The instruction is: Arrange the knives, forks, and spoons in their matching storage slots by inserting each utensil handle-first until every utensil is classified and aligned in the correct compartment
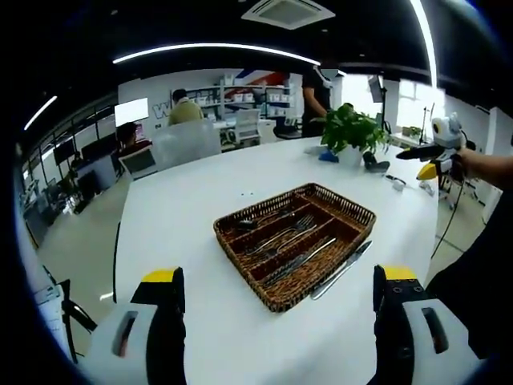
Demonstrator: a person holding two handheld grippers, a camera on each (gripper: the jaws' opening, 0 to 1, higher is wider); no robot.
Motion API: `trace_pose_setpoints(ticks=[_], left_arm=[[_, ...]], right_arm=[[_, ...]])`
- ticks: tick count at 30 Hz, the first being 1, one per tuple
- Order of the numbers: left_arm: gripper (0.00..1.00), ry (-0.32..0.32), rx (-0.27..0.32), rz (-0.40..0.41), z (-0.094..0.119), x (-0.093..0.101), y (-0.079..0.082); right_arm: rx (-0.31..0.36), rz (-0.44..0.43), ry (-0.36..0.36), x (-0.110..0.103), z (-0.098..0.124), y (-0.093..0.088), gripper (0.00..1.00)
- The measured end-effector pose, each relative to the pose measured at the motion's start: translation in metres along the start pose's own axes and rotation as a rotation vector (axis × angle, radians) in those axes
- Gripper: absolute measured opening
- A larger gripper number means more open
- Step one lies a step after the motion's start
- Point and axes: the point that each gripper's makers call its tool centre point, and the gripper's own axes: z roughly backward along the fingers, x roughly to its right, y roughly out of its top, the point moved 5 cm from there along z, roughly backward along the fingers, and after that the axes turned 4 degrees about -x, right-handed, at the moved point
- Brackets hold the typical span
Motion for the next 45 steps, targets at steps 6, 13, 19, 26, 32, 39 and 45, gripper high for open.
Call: trace_pose_setpoints(ticks=[6, 13, 19, 26, 32, 39, 45], left_arm=[[0.99, -0.006, -0.003, -0.026, 0.0, 0.0, 0.001], [0.99, -0.021, -0.001, -0.038, 0.001, 0.004, 0.003], [0.99, -0.03, -0.001, -0.047, 0.001, 0.009, 0.003], [0.99, -0.042, -0.007, -0.061, 0.003, 0.019, -0.001], [0.99, -0.028, 0.023, -0.109, 0.002, 0.02, 0.008], [0.99, -0.014, 0.032, -0.085, 0.007, 0.015, 0.006], [0.99, 0.021, 0.017, -0.112, 0.012, 0.012, 0.001]], right_arm=[[-0.002, 0.003, -0.003, 0.001, -0.001, 0.001, 1.0], [-0.002, 0.005, -0.002, 0.001, -0.002, 0.001, 1.0], [-0.02, 0.027, 0.006, 0.002, -0.004, -0.001, 1.0], [-0.05, 0.216, 0.064, 0.008, -0.009, 0.005, 1.0], [-0.076, 0.16, 0.127, 0.011, -0.015, 0.001, 1.0], [-0.036, 0.286, 0.108, -0.005, -0.033, -0.017, 1.0], [-0.033, 0.185, 0.125, -0.019, -0.046, -0.031, 1.0]])
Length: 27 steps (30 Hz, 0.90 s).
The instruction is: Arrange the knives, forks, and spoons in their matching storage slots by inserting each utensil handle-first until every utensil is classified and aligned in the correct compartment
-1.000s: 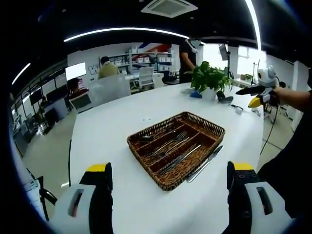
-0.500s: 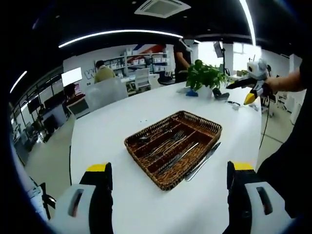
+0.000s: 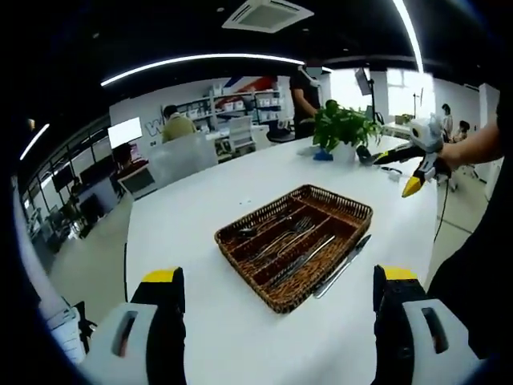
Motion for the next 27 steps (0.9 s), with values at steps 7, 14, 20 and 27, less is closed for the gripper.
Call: trace_pose_setpoints(ticks=[7, 14, 20, 27], left_arm=[[0.99, 0.004, 0.004, 0.017, 0.002, 0.003, 0.0], [0.99, 0.0, 0.012, 0.005, 0.002, 0.007, 0.002], [0.99, 0.013, 0.009, 0.017, 0.006, 0.003, 0.0], [0.99, 0.018, 0.007, 0.026, 0.008, 0.002, -0.002]], right_arm=[[-0.013, -0.056, 0.02, -0.002, -0.005, -0.006, 0.98], [-0.096, -0.06, 0.069, -0.013, -0.017, -0.025, 0.9], [-0.14, -0.062, 0.109, -0.025, -0.027, -0.035, 0.9], [-0.208, -0.172, 0.127, -0.024, -0.033, -0.048, 0.86]])
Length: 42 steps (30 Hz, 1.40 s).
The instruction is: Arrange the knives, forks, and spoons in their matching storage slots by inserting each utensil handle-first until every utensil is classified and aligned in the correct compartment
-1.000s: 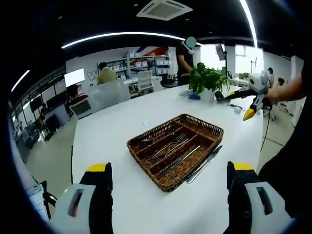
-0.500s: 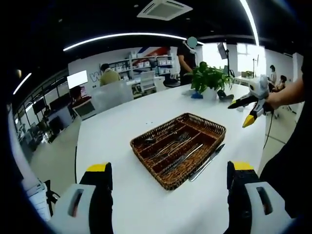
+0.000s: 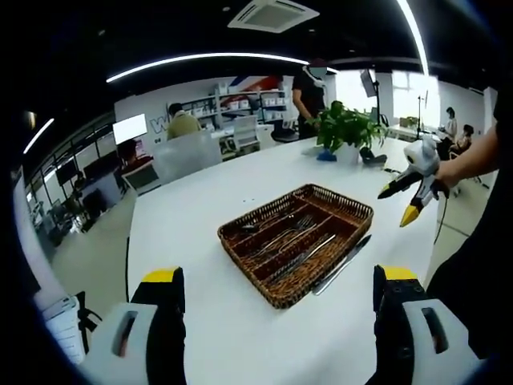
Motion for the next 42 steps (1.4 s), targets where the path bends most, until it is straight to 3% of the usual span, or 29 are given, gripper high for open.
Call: trace_pose_setpoints(ticks=[2, 14, 28, 35, 38, 42], left_arm=[[0.99, 0.001, 0.003, 0.004, 0.001, 0.0, 0.0], [0.99, 0.002, 0.008, 0.012, 0.003, -0.005, -0.004], [0.99, 0.01, -0.012, 0.021, 0.011, -0.017, -0.01], [0.99, -0.001, -0.025, 0.015, 0.014, -0.017, -0.012], [0.99, 0.028, -0.01, -0.014, 0.018, -0.02, -0.009], [0.99, 0.033, -0.012, 0.005, 0.02, -0.03, -0.014]], right_arm=[[-0.008, -0.008, 0.009, 0.0, -0.002, -0.002, 0.81], [-0.057, -0.078, 0.102, -0.006, -0.027, -0.006, 0.79], [-0.117, -0.081, 0.171, -0.013, -0.055, -0.015, 0.74], [-0.139, -0.072, 0.165, -0.013, -0.065, -0.016, 0.61], [-0.157, -0.061, 0.154, -0.011, -0.068, -0.016, 0.54], [-0.166, -0.033, 0.147, -0.011, -0.074, -0.018, 0.52]])
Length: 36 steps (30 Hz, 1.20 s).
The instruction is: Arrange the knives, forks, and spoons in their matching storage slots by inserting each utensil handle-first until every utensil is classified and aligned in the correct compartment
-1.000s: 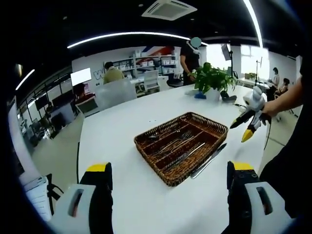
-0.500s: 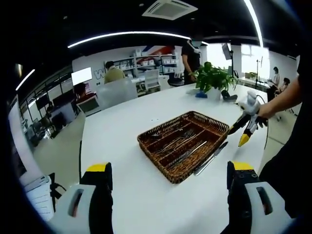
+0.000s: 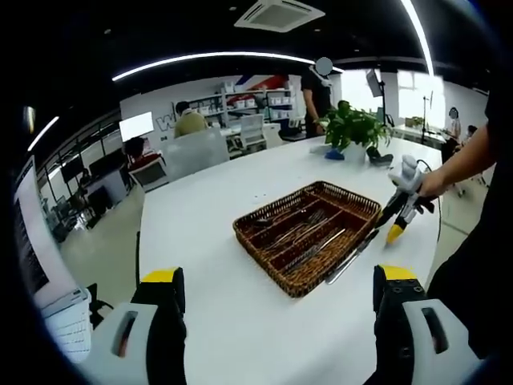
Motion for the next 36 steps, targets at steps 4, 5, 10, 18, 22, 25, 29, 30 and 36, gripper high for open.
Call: trace_pose_setpoints(ticks=[4, 5, 10, 18, 22, 25, 29, 30, 36], left_arm=[[0.99, 0.002, -0.001, -0.004, 0.001, -0.008, -0.005], [0.98, 0.005, 0.0, -0.008, 0.001, -0.01, -0.006], [0.98, 0.001, -0.005, -0.004, 0.0, -0.018, -0.012], [0.98, -0.01, -0.006, -0.001, -0.002, -0.013, -0.013], [0.98, -0.015, -0.009, 0.0, -0.001, -0.002, -0.007], [0.98, -0.02, -0.016, -0.007, -0.001, 0.002, -0.007], [0.96, -0.032, -0.029, -0.003, -0.003, 0.01, -0.005], [0.94, -0.037, -0.03, -0.004, -0.004, 0.013, -0.004], [0.92, -0.091, -0.072, -0.084, -0.015, 0.034, -0.006]], right_arm=[[-0.006, 0.028, -0.002, -0.005, -0.001, 0.003, 0.49], [-0.01, 0.027, -0.003, -0.006, -0.002, 0.004, 0.49], [-0.022, 0.055, -0.02, -0.006, -0.007, 0.003, 0.48], [-0.073, 0.206, -0.086, -0.001, -0.007, -0.005, 0.26], [-0.083, 0.233, -0.083, -0.001, -0.009, -0.004, 0.16], [-0.107, 0.375, -0.091, -0.002, -0.009, -0.003, 0.12], [-0.143, 0.428, -0.033, -0.012, -0.01, -0.008, 0.1], [-0.153, 0.465, -0.023, -0.013, -0.009, -0.009, 0.1], [-0.21, 0.534, -0.032, -0.022, -0.005, -0.014, 0.09]])
